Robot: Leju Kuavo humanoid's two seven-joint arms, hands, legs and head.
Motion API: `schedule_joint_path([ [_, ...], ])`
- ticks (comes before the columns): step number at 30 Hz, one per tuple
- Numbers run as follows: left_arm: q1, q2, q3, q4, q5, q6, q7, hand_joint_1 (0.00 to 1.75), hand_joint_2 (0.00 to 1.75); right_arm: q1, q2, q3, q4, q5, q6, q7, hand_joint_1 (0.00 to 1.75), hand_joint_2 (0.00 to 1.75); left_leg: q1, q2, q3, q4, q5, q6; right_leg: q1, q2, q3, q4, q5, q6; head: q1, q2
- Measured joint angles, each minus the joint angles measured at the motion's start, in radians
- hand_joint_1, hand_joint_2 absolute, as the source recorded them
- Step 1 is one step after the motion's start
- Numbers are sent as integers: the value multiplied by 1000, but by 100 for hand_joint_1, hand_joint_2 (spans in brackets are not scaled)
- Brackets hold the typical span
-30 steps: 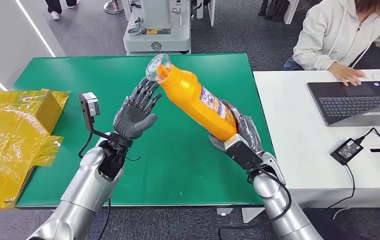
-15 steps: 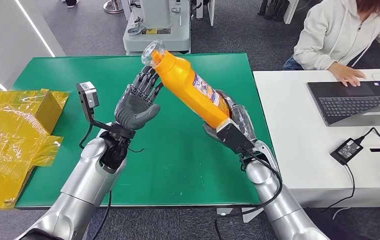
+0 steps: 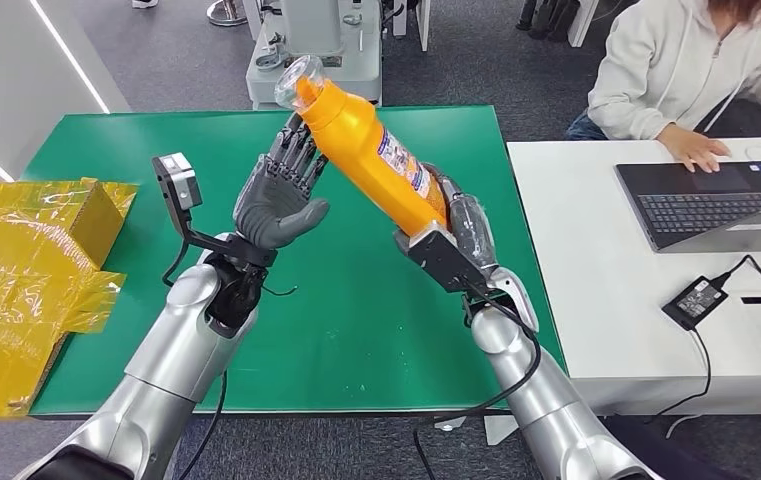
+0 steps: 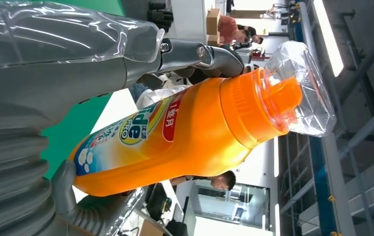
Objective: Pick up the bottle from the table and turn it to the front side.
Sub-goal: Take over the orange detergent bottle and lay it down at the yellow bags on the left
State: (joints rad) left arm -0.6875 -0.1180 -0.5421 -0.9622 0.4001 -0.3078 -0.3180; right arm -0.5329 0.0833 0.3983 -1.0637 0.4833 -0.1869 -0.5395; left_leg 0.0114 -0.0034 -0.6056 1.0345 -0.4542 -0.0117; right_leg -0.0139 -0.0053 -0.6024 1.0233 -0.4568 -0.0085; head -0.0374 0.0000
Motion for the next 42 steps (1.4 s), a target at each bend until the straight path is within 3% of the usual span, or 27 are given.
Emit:
schedule_joint_path([
  [9,-26,9,19,5,45,11,-9,0,175,27,6,44,-51,96,12,-1,175,175,0,0,0,0,0,0,0,0,0,0,0,0,0,0],
  [21,-63,4,54,80,108,-61,34,0,175,29,8,151,-52,146,2,50,175,175,0,0,0,0,0,0,0,0,0,0,0,0,0,0],
  [25,-66,-2,54,92,102,-63,41,175,175,16,8,165,-9,128,-26,48,175,175,0,0,0,0,0,0,0,0,0,0,0,0,0,0],
  [40,-67,-2,54,94,81,-70,35,175,175,17,-4,164,56,114,-78,44,175,175,0,1,0,0,0,0,0,1,-1,0,0,0,0,0],
  [42,-67,-2,54,94,83,-74,37,175,175,22,-5,164,58,114,-86,41,160,175,0,1,0,0,0,0,0,1,-1,0,0,0,0,0],
])
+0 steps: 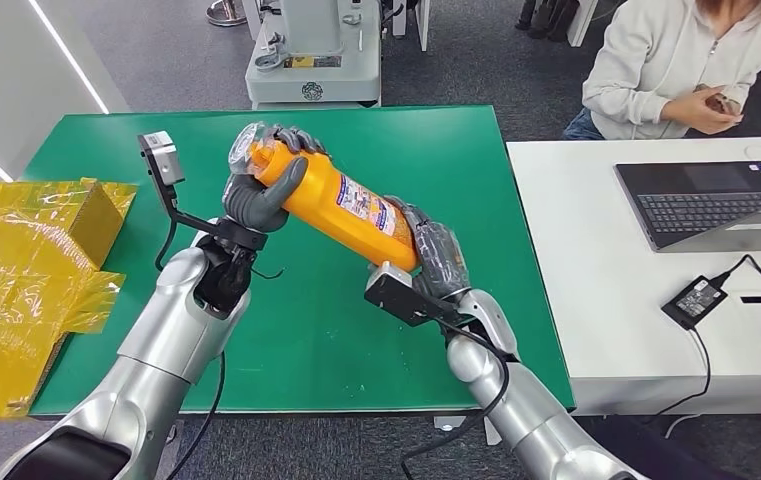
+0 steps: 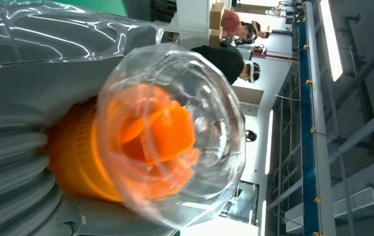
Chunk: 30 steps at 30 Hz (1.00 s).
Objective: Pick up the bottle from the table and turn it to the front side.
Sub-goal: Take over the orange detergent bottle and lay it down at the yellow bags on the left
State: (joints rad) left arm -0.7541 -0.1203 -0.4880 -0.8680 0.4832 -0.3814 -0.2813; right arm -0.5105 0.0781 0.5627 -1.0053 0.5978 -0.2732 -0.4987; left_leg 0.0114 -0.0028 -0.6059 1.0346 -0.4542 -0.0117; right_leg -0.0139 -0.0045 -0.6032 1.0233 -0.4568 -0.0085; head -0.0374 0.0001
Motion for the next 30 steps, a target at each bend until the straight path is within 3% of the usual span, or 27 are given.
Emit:
schedule_joint_path([
  [1,0,0,0,0,1,-2,1,175,175,3,-1,0,0,0,-3,-1,131,175,0,0,0,0,0,0,0,0,0,0,0,0,0,0],
  [4,2,0,0,0,7,-7,4,175,175,16,-2,0,-6,0,-8,-2,15,175,0,0,0,0,0,0,0,0,0,0,0,0,0,0],
  [5,2,0,-1,1,9,-8,4,175,175,20,-3,0,-10,0,-8,-2,0,175,0,0,0,0,0,0,0,0,0,0,0,0,0,0],
  [11,4,3,-5,5,-5,-5,-4,175,175,56,-9,-3,-42,2,-4,-2,0,175,0,0,0,0,0,0,0,0,0,0,0,0,0,0],
  [19,-4,6,-19,7,-120,86,-53,175,175,81,-15,-31,-88,5,13,-3,0,175,0,0,0,0,0,0,0,0,0,0,0,0,0,0],
  [30,-40,26,-52,8,-525,401,-150,175,175,151,-36,-70,-218,6,9,-20,0,175,0,0,0,0,0,0,0,0,0,0,0,0,0,0],
])
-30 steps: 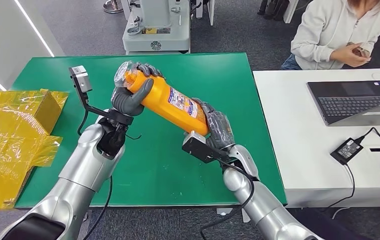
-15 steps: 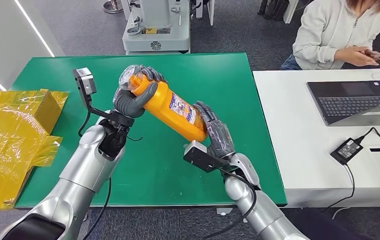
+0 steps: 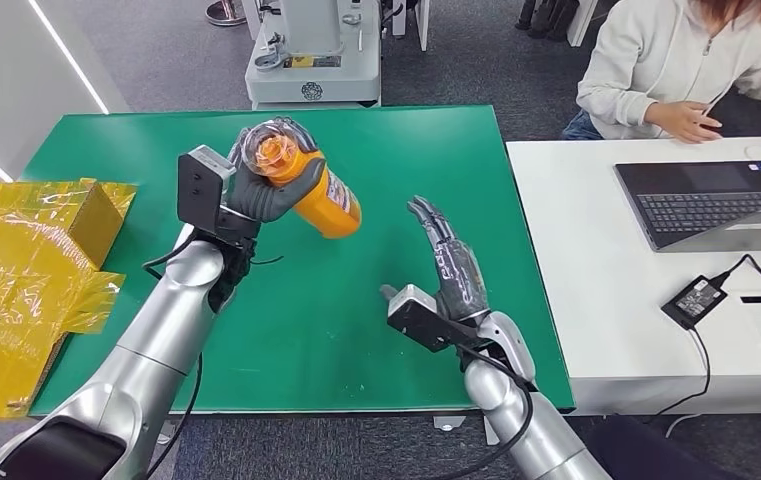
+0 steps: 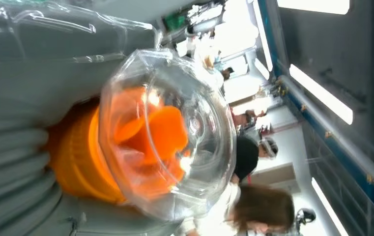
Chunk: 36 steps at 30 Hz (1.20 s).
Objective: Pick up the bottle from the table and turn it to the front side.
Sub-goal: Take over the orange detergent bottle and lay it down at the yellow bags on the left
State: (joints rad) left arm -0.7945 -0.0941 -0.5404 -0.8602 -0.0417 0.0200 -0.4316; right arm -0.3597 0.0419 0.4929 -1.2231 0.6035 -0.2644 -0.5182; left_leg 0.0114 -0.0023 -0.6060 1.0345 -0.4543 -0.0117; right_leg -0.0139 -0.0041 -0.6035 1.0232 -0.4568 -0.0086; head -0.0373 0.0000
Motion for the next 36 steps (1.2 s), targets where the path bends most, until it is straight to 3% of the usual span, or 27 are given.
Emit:
schedule_joint_path([
  [5,-10,19,-28,0,-374,241,36,175,175,41,-11,-5,-119,-32,9,-17,0,175,0,0,0,0,0,0,0,0,0,0,0,0,0,0],
  [10,-11,41,-44,0,-572,345,86,175,175,71,-24,-4,-221,-40,17,-20,0,175,0,0,0,0,0,0,0,0,0,0,0,0,0,0],
  [14,-14,74,-79,0,-1028,493,241,175,175,90,-35,-3,-297,-40,14,-27,0,175,0,1,0,0,0,0,0,1,0,0,0,0,0,0],
  [16,-15,101,-94,0,-1276,521,333,175,175,99,-46,-3,-333,-47,8,-30,0,175,0,1,0,0,0,0,0,1,0,0,0,0,0,0],
  [18,-17,132,-106,0,-1427,518,398,175,175,112,-62,-2,-359,-60,-8,-41,0,175,0,1,0,0,0,0,0,1,0,0,0,0,0,0],
  [23,-58,241,-191,10,-1518,512,539,175,175,170,-105,-2,-392,-97,-73,-94,0,175,0,3,0,0,0,0,0,3,-1,0,0,0,0,0],
  [26,-92,326,-257,21,-1520,509,582,175,175,217,-133,-6,-401,-130,-113,-129,0,175,1,3,0,-1,0,0,0,3,-1,1,0,0,0,0],
  [31,-123,440,-283,31,-1520,492,551,175,175,302,-172,-32,-429,-180,-152,-159,0,175,1,5,0,-1,0,0,0,5,-2,0,0,0,0,0],
  [36,-130,524,-248,41,-1516,475,474,175,175,414,-184,-60,-477,-202,-167,-176,0,175,1,5,-1,-1,-1,-1,0,5,-2,1,-1,-1,0,0],
])
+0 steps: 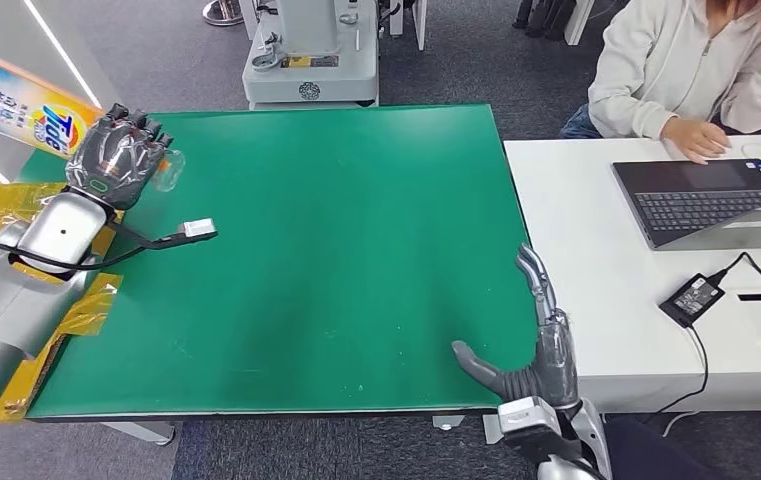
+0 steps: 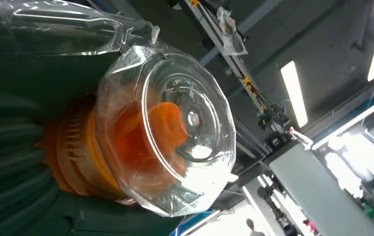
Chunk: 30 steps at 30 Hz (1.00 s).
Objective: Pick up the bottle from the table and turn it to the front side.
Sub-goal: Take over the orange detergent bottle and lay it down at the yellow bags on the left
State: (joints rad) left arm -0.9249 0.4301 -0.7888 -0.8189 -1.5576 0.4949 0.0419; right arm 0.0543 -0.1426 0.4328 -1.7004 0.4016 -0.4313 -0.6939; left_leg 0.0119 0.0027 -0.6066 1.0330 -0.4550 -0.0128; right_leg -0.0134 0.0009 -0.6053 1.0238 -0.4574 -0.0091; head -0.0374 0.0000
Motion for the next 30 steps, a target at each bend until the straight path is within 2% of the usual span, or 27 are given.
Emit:
schedule_joint_path([
  [8,91,130,195,-16,71,-22,-113,175,175,73,32,-44,-55,51,61,3,0,175,0,3,1,-1,0,0,0,3,-1,0,0,-1,0,0],
  [11,155,168,266,-51,115,-46,-131,175,175,90,54,-63,-75,71,75,10,0,175,0,3,1,-1,0,0,0,3,-1,0,-1,-1,0,0],
  [14,239,183,338,-85,160,-52,-139,175,175,109,70,-78,-96,85,82,15,0,175,0,3,1,-1,-1,-1,0,3,-1,0,-1,-2,0,0],
  [20,421,164,457,-122,205,-58,-184,175,175,132,89,-86,-128,103,92,26,0,175,0,3,1,-1,-1,-2,0,3,-1,-1,-1,-2,0,0],
  [24,524,125,492,-147,201,-87,-229,175,175,136,94,-86,-138,109,95,35,0,175,0,3,1,-1,-1,-2,0,2,-1,-1,-1,-2,0,0],
  [27,558,80,494,-140,198,-85,-247,175,175,140,94,-83,-142,113,97,42,0,175,0,2,0,-1,-1,-2,0,1,-1,-1,-2,-2,0,0],
  [30,552,24,492,-88,194,-63,-264,175,175,140,94,-75,-146,119,109,46,0,175,0,1,1,-1,-1,-2,0,1,-1,-1,-1,-2,0,0],
])
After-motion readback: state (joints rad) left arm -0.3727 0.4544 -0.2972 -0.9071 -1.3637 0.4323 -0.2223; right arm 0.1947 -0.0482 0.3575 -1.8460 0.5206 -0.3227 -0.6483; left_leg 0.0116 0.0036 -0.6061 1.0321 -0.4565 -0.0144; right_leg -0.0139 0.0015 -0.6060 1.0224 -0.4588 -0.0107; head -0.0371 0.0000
